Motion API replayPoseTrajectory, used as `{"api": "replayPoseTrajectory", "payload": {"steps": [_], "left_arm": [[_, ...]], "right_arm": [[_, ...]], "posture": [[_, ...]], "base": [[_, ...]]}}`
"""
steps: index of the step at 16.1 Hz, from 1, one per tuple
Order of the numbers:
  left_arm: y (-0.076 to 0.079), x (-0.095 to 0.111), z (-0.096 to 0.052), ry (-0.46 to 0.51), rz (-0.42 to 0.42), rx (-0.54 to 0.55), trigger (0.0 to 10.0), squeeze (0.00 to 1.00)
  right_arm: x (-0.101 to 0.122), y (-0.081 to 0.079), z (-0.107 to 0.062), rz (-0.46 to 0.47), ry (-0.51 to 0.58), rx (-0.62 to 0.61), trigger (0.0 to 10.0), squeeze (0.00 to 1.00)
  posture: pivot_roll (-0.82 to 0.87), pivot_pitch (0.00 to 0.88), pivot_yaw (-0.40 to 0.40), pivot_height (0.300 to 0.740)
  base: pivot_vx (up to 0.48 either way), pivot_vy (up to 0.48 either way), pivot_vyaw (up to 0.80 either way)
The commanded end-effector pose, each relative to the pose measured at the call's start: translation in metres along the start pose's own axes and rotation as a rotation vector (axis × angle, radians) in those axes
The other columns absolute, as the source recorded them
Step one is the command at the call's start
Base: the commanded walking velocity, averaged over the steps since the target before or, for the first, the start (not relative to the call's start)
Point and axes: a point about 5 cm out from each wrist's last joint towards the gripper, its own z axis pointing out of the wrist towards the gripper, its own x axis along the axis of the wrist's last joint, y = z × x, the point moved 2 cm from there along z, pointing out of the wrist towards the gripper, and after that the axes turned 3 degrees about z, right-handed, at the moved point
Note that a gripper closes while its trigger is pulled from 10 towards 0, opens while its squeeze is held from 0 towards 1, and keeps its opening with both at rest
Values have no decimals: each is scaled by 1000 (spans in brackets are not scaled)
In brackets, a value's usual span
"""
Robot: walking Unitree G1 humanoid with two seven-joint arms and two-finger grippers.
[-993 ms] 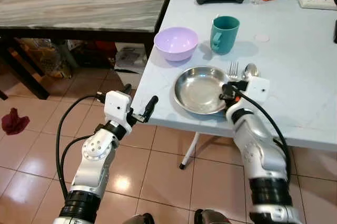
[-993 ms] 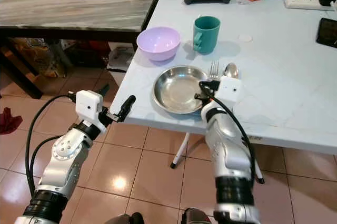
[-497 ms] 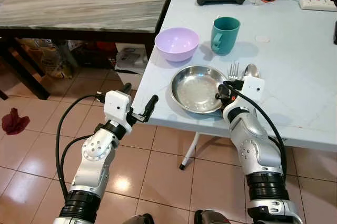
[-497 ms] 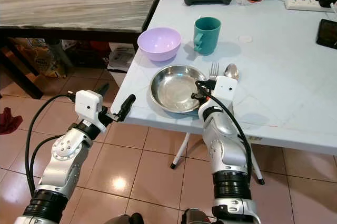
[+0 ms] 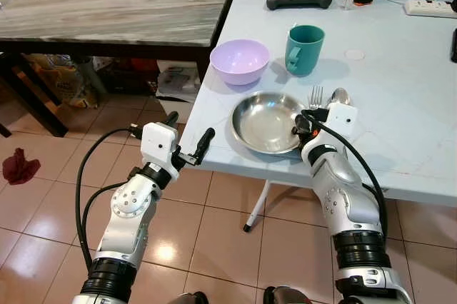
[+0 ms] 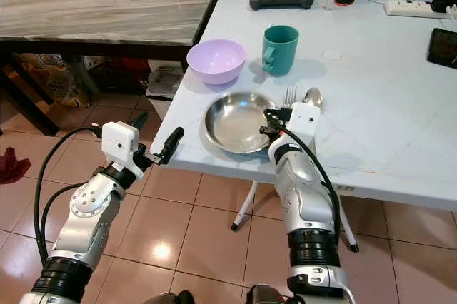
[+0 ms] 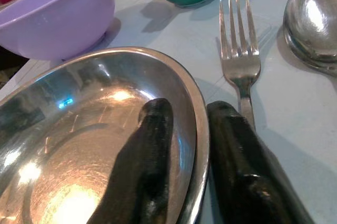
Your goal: Setting the table
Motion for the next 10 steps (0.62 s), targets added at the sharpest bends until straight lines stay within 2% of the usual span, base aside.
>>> {"api": "replayPoseTrajectory", "payload": {"steps": [1, 2, 3, 7, 10], "left_arm": [[-4, -1, -1, -3, 7, 3, 10000, 0], [-3, -1, -2, -6, 7, -11, 10000, 0], [0, -1, -3, -8, 13, -48, 10000, 0], [7, 1, -10, -6, 17, -178, 10000, 0], [7, -1, -13, -20, 28, -217, 10000, 0]], "right_arm": [[-4, -4, 1, -9, -14, 10, 10000, 1000], [-5, -5, 2, -9, -20, 13, 10000, 655], [-5, -8, 2, -5, -23, 26, 10000, 0], [-2, -9, 3, -13, -26, 42, 10000, 0], [-3, -8, 4, -16, -36, 47, 10000, 0]], "posture": [[-252, 107, 89, 740], [-251, 106, 88, 740], [-252, 109, 86, 740], [-251, 113, 84, 740], [-255, 116, 88, 740]], "base": [[0, 0, 0], [0, 0, 0], [0, 0, 0], [0, 0, 0], [0, 0, 0]]}}
